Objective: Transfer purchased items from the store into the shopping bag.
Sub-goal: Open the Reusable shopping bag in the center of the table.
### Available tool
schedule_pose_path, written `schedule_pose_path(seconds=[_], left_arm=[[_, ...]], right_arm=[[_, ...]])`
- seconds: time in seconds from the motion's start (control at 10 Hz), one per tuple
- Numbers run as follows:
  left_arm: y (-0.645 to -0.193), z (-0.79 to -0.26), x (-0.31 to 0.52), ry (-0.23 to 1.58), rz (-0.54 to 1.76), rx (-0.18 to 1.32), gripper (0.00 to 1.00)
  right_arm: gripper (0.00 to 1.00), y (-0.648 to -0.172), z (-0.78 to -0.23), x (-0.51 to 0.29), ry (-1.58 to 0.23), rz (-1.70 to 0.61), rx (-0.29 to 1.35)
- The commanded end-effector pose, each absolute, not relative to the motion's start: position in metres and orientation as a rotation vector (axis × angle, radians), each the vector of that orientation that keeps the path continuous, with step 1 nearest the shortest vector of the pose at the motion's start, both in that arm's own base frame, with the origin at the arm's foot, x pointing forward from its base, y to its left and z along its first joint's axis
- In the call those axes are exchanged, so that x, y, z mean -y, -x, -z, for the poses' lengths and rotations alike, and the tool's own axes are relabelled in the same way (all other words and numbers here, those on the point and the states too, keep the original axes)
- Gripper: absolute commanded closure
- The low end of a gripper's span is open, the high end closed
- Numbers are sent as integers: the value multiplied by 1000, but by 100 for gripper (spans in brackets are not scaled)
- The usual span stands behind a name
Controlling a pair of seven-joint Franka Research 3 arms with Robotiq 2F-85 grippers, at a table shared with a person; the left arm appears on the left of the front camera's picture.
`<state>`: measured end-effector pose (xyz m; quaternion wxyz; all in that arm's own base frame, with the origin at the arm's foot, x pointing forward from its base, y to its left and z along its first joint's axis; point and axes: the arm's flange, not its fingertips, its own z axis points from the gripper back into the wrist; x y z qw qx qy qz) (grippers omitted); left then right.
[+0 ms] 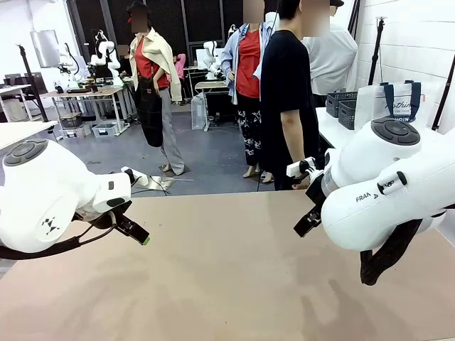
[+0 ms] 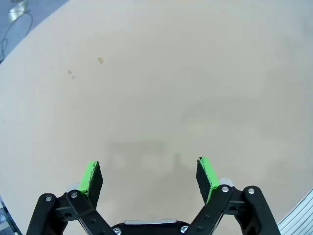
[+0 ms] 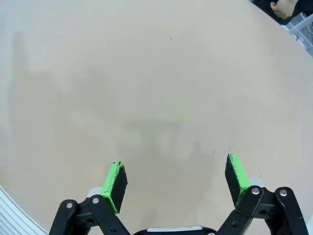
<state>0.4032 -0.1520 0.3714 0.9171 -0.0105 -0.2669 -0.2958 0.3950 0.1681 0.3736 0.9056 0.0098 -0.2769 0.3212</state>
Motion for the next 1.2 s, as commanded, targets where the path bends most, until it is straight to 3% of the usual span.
schedule_pose_path(seconds=[0.0,1.1], left_arm=[[-403,-371,151,22,606,549,0],[-403,-371,151,22,606,549,0]], right_arm=[[0,-395,-374,-168,-21,-663,572],[0,-395,-374,-168,-21,-663,572]])
